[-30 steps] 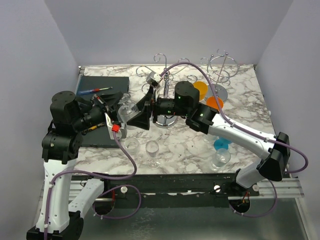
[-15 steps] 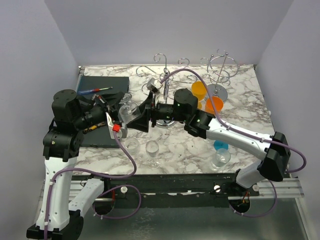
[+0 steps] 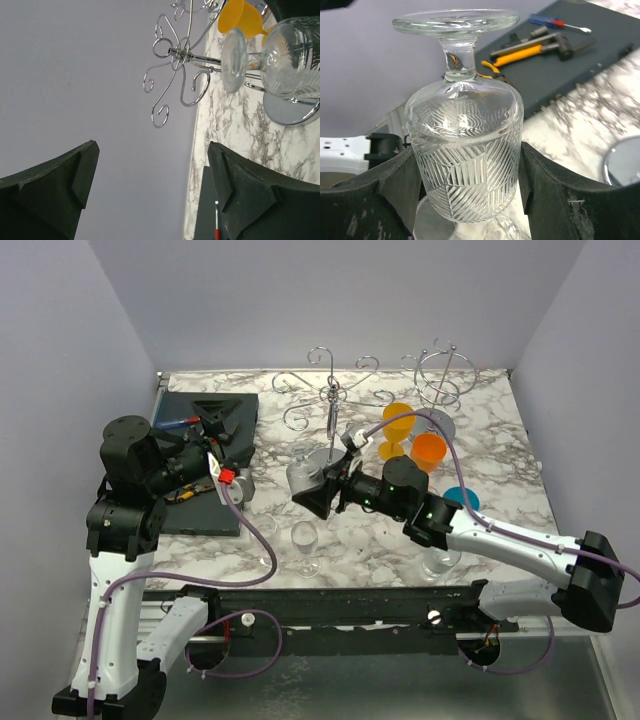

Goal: Place the wine glass upside down on the wine glass rack
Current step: Turn the wine glass upside down at the wine rack.

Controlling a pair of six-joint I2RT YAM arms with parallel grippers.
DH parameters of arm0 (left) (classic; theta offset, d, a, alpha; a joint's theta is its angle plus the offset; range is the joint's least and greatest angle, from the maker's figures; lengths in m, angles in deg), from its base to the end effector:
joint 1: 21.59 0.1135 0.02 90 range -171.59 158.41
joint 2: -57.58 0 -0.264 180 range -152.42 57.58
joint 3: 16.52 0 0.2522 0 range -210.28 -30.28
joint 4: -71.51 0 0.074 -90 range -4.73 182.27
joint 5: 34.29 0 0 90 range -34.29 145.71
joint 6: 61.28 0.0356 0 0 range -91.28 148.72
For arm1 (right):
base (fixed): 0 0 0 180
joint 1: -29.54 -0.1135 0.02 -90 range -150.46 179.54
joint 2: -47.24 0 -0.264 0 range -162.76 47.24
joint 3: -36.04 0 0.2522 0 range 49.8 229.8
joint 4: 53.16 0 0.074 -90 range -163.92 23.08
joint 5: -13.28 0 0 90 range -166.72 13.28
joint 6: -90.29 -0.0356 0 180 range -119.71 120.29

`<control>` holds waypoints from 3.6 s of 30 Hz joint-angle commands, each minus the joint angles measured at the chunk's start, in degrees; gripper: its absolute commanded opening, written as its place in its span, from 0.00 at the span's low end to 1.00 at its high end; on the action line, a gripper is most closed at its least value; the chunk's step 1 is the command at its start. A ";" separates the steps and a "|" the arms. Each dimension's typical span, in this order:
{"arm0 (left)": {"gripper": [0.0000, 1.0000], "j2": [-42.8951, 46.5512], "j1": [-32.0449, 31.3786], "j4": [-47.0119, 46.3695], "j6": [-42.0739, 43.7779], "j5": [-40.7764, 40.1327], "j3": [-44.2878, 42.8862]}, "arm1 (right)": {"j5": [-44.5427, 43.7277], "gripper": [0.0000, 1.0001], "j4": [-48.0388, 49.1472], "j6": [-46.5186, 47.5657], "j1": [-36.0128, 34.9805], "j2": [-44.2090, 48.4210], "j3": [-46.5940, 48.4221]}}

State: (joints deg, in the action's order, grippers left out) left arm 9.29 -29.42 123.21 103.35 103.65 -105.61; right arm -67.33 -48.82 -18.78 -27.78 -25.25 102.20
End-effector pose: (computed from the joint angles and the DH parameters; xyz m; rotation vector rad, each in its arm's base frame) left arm 0.1265 -0.0441 0.4569 1.4921 0.8138 0.1331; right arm 0.1573 0.2559 0.3337 -0.6956 1.5876 1.1434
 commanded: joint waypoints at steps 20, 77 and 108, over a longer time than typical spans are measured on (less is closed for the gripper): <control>0.68 -21.52 0.24 -7.17 -50.49 -16.69 -14.21 | -20.59 0.18 14.66 2.85 0.09 2.87 -4.74; 0.25 -37.31 -1.26 -13.00 -65.40 -8.33 -15.94 | -26.50 0.11 28.24 -0.09 1.68 -13.87 2.48; 0.09 -34.37 -2.18 -13.00 -61.89 -5.14 -12.16 | -33.97 0.08 25.77 4.62 1.69 -20.20 9.05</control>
State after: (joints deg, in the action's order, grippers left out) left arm -26.54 -31.06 106.81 41.43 94.89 -118.99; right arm -97.34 -24.69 -14.63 -26.12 -45.77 109.39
